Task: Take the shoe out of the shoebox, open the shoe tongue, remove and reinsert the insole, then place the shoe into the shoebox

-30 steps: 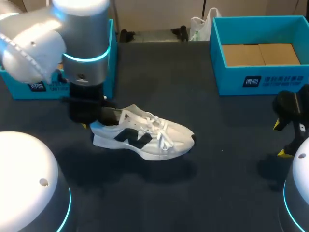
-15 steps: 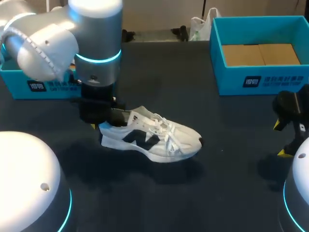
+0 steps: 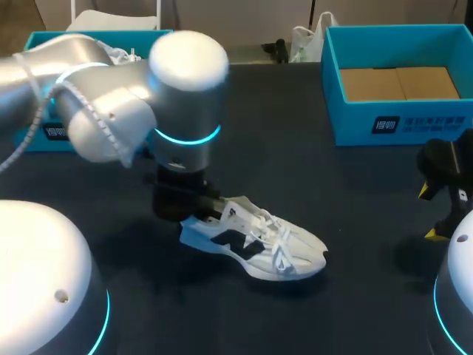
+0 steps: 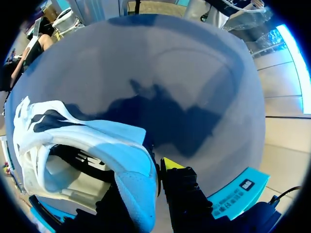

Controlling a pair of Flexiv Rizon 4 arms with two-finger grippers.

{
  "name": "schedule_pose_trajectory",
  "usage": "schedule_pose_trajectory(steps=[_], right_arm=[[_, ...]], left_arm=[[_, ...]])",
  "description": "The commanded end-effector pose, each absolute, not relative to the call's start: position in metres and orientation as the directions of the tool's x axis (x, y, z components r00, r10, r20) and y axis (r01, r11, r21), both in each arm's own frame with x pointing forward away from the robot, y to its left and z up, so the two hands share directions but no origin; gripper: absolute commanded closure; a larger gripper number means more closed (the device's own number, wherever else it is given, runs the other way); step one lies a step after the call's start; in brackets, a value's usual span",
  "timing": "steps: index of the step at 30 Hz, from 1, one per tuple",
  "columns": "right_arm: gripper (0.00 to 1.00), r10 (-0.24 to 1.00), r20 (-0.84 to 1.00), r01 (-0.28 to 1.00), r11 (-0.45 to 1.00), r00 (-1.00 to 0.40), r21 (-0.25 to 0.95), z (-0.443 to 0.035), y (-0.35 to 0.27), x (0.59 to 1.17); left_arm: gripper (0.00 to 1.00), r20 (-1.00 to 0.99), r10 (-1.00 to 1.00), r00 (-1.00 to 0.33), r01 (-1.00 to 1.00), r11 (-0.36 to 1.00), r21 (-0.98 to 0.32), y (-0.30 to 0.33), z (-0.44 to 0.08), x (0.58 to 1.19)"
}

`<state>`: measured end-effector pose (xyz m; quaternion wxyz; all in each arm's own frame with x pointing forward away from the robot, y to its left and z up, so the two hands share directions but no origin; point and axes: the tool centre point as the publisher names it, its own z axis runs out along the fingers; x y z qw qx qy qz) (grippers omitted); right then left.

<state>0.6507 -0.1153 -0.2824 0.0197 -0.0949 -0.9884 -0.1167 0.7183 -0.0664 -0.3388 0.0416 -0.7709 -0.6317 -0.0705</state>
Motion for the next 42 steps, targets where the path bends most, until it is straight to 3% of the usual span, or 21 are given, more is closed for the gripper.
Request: schedule_pose_trajectory(steps=[1, 36, 37, 38, 40, 42], right_arm=[[0.0, 0.185, 0.059, 0.193, 0.955, -0.981, 0.224, -0.283, -0.115, 0.65], [0.0, 0.185, 0.059, 0.193, 0.955, -0.981, 0.224, -0.283, -0.115, 0.65], [0.0, 0.185, 0.059, 0.193, 0.955, -0.981, 0.224, -0.283, -0.115, 0.65], [0.0, 0.185, 0.059, 0.193, 0.955, -0.981, 0.224, -0.283, -0.115, 0.65], [0.0, 0.185, 0.059, 0.193, 0.955, -0.981, 0.224, -0.283, -0.115, 0.65], [0.0, 0.185, 0.059, 0.193, 0.955, -0.981, 0.224, -0.283, -0.115, 0.65]], left_arm=[[1.0, 0.18, 0.965, 0.192, 0.98, -0.197, 0.007, -0.088, -0.355, 0.727], [1.0, 0.136, 0.977, 0.167, 0.986, -0.169, 0.007, -0.115, -0.403, 0.744], [0.99, 0.137, 0.976, 0.167, 0.985, -0.17, 0.008, -0.115, -0.403, 0.743], [0.85, 0.135, 0.976, 0.169, 0.985, -0.172, 0.011, -0.115, -0.404, 0.743], [0.76, 0.135, 0.976, 0.171, 0.985, -0.174, 0.012, -0.115, -0.404, 0.742], [0.59, 0.13, 0.977, 0.17, 0.985, -0.173, 0.011, -0.115, -0.404, 0.742]])
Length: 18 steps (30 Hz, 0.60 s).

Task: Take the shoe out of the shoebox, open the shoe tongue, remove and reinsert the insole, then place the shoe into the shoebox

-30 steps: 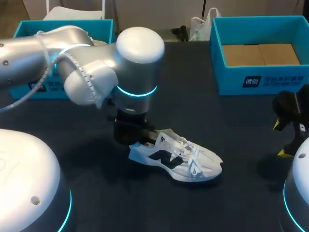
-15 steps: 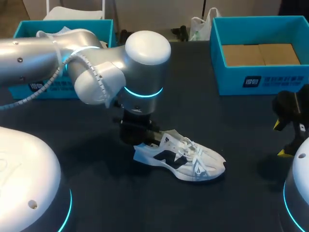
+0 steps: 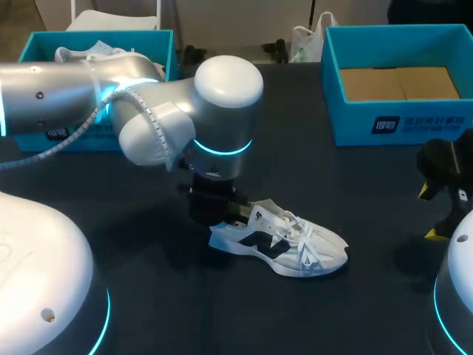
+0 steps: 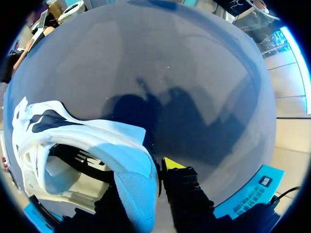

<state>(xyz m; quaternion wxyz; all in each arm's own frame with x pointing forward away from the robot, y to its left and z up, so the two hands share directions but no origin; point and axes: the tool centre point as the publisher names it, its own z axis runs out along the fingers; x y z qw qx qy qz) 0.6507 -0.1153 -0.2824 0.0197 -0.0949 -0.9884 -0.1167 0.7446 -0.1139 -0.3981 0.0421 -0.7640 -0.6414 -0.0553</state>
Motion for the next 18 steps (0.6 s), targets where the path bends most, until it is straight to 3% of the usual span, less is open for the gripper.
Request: schedule_pose_trajectory(steps=[1, 3, 4, 13, 18], right_arm=[[0.0, 0.185, 0.059, 0.193, 0.955, -0.981, 0.224, -0.283, -0.115, 0.65], [0.0, 0.185, 0.059, 0.193, 0.955, -0.981, 0.224, -0.283, -0.115, 0.65], [0.0, 0.185, 0.059, 0.193, 0.955, -0.981, 0.224, -0.283, -0.115, 0.65], [0.0, 0.185, 0.059, 0.193, 0.955, -0.981, 0.224, -0.283, -0.115, 0.65], [0.0, 0.185, 0.059, 0.193, 0.955, -0.981, 0.224, -0.283, -0.115, 0.65]], left_arm=[[0.4, 0.127, 0.977, 0.17, 0.985, -0.173, 0.013, -0.115, -0.402, 0.741], [0.04, 0.107, 0.98, 0.17, 0.985, -0.173, 0.012, -0.113, -0.395, 0.739], [0.0, 0.097, 0.981, 0.169, 0.985, -0.171, 0.017, -0.112, -0.391, 0.737], [0.0, -0.042, 0.991, 0.129, 0.992, -0.129, 0.019, -0.105, -0.331, 0.727], [0.0, -0.151, 0.988, 0.042, 0.999, -0.046, -0.021, -0.095, -0.298, 0.721]])
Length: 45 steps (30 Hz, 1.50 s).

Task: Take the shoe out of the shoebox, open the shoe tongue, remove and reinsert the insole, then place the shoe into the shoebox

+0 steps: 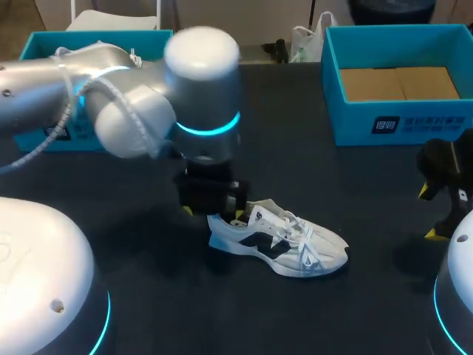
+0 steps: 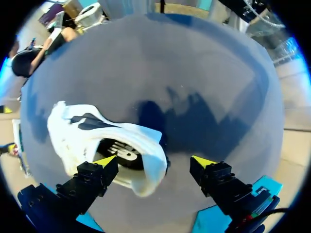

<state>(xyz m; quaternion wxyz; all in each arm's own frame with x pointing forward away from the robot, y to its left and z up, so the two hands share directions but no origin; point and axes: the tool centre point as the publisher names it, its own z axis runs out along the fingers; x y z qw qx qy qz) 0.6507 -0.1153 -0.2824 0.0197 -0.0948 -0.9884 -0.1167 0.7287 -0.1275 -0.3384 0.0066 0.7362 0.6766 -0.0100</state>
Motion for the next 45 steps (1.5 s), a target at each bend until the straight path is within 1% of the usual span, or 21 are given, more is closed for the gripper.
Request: schedule_pose_trajectory(steps=[1, 5, 8, 11, 12, 13, 14, 24, 26, 27, 28, 29, 31, 34, 36, 37, 38, 45], right_arm=[[0.0, 0.185, 0.059, 0.193, 0.955, -0.981, 0.224, -0.283, -0.115, 0.65], [0.0, 0.185, 0.059, 0.193, 0.955, -0.981, 0.224, -0.283, -0.115, 0.65], [0.0, 0.185, 0.059, 0.193, 0.955, -0.981, 0.224, -0.283, -0.115, 0.65], [0.0, 0.185, 0.059, 0.193, 0.955, -0.981, 0.224, -0.283, -0.115, 0.65], [0.0, 0.185, 0.059, 0.193, 0.955, -0.981, 0.224, -0.283, -0.115, 0.65], [0.0, 0.185, 0.059, 0.193, 0.955, -0.981, 0.224, -0.283, -0.115, 0.65], [0.0, 0.185, 0.059, 0.193, 0.955, -0.981, 0.224, -0.283, -0.115, 0.65], [0.0, 0.185, 0.059, 0.193, 0.955, -0.981, 0.224, -0.283, -0.115, 0.65], [0.0, 0.185, 0.059, 0.193, 0.955, -0.981, 0.224, -0.283, -0.115, 0.65], [0.0, 0.185, 0.059, 0.193, 0.955, -0.981, 0.224, -0.283, -0.115, 0.65], [0.0, 0.185, 0.059, 0.193, 0.955, -0.981, 0.224, -0.283, -0.115, 0.65], [0.0, 0.185, 0.059, 0.193, 0.955, -0.981, 0.224, -0.283, -0.115, 0.65], [0.0, 0.185, 0.059, 0.193, 0.955, -0.981, 0.224, -0.283, -0.115, 0.65], [0.0, 0.185, 0.059, 0.193, 0.955, -0.981, 0.224, -0.283, -0.115, 0.65], [0.0, 0.185, 0.059, 0.193, 0.955, -0.981, 0.224, -0.283, -0.115, 0.65], [0.0, 0.185, 0.059, 0.193, 0.955, -0.981, 0.224, -0.283, -0.115, 0.65], [0.0, 0.185, 0.059, 0.193, 0.955, -0.981, 0.224, -0.283, -0.115, 0.65], [0.0, 0.185, 0.059, 0.193, 0.955, -0.981, 0.224, -0.283, -0.115, 0.65]], left_arm=[[0.0, -0.187, 0.982, 0.016, 0.998, -0.026, -0.054, -0.092, -0.292, 0.721], [0.0, -0.307, 0.946, -0.103, 0.986, 0.058, -0.153, -0.077, -0.274, 0.719], [0.0, -0.357, 0.917, -0.177, 0.974, 0.11, -0.2, -0.067, -0.266, 0.715], [0.0, -0.365, 0.88, -0.302, 0.934, 0.196, -0.299, -0.056, -0.263, 0.715], [0.0, -0.354, 0.861, -0.364, 0.91, 0.248, -0.333, -0.051, -0.262, 0.715], [0.0, -0.346, 0.842, -0.414, 0.881, 0.273, -0.387, -0.044, -0.262, 0.716], [0.0, -0.318, 0.84, -0.439, 0.866, 0.302, -0.398, -0.038, -0.261, 0.717], [0.0, -0.318, 0.84, -0.439, 0.866, 0.302, -0.398, -0.038, -0.261, 0.717], [0.0, -0.308, 0.786, -0.536, 0.813, 0.381, -0.441, -0.026, -0.265, 0.724], [0.0, -0.313, 0.766, -0.562, 0.789, 0.383, -0.48, -0.021, -0.27, 0.726], [0.0, -0.303, 0.727, -0.616, 0.742, 0.407, -0.533, -0.015, -0.273, 0.731], [0.0, -0.297, 0.712, -0.636, 0.722, 0.414, -0.555, -0.012, -0.276, 0.733], [0.0, -0.275, 0.64, -0.717, 0.637, 0.443, -0.63, -0.003, -0.286, 0.741], [0.0, -0.225, 0.553, -0.802, 0.52, 0.462, -0.718, 0.004, -0.299, 0.749], [0.0, -0.196, 0.517, -0.833, 0.457, 0.444, -0.771, 0.006, -0.307, 0.75], [0.0, -0.148, 0.499, -0.854, 0.381, 0.405, -0.831, 0.01, -0.313, 0.752], [0.0, -0.113, 0.49, -0.864, 0.353, 0.432, -0.83, 0.014, -0.316, 0.752], [0.0, -0.113, 0.49, -0.864, 0.353, 0.432, -0.83, 0.014, -0.316, 0.752]])
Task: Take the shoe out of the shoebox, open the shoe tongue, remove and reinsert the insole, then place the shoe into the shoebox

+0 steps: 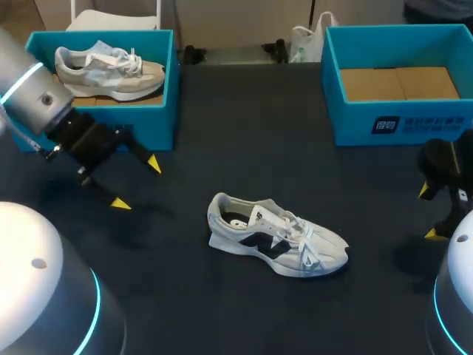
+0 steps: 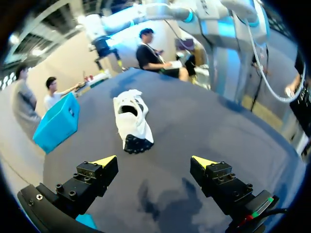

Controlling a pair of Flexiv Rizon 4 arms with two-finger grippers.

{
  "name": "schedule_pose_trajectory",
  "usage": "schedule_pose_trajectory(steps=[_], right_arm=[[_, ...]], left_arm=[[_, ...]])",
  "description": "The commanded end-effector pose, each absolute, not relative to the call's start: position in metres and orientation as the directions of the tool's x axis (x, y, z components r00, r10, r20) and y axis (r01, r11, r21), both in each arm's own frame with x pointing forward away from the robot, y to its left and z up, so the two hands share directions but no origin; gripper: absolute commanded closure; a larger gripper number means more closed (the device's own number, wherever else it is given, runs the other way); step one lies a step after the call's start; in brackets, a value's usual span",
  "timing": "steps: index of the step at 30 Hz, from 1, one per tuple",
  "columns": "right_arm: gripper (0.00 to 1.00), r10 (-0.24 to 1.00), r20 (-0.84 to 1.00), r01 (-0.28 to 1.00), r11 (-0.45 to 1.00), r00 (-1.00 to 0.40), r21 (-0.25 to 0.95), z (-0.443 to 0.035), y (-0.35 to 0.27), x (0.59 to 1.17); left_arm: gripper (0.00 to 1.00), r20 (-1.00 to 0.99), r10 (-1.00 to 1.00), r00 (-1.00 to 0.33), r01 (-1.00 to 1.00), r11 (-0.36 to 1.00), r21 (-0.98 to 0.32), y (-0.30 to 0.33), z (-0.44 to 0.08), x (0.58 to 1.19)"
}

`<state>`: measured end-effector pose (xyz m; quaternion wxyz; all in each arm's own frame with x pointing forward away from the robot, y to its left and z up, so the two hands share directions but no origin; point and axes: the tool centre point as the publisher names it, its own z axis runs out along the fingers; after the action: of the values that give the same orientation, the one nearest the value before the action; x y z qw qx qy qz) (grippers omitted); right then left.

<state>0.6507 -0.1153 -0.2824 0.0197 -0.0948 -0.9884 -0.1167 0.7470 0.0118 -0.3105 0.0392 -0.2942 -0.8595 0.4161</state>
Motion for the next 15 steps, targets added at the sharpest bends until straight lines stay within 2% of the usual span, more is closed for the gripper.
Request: schedule_pose_trajectory(steps=[1, 4, 9, 13, 15], right_arm=[[0.0, 0.185, 0.059, 0.193, 0.955, -0.981, 0.224, -0.283, -0.115, 0.65], [0.0, 0.185, 0.059, 0.193, 0.955, -0.981, 0.224, -0.283, -0.115, 0.65], [0.0, 0.185, 0.059, 0.193, 0.955, -0.981, 0.224, -0.283, -0.115, 0.65], [0.0, 0.185, 0.059, 0.193, 0.955, -0.981, 0.224, -0.283, -0.115, 0.65], [0.0, 0.185, 0.059, 0.193, 0.955, -0.981, 0.224, -0.283, -0.115, 0.65]], left_arm=[[0.0, -0.113, 0.49, -0.864, 0.353, 0.432, -0.83, 0.014, -0.316, 0.752], [0.0, -0.104, 0.453, -0.886, 0.324, 0.441, -0.837, 0.011, -0.327, 0.76], [0.0, -0.067, 0.397, -0.915, 0.19, 0.279, -0.942, 0.017, -0.358, 0.772], [0.0, -0.053, 0.367, -0.929, 0.124, 0.173, -0.977, 0.018, -0.366, 0.768], [0.0, -0.052, 0.379, -0.924, 0.122, 0.163, -0.979, 0.018, -0.366, 0.766]])
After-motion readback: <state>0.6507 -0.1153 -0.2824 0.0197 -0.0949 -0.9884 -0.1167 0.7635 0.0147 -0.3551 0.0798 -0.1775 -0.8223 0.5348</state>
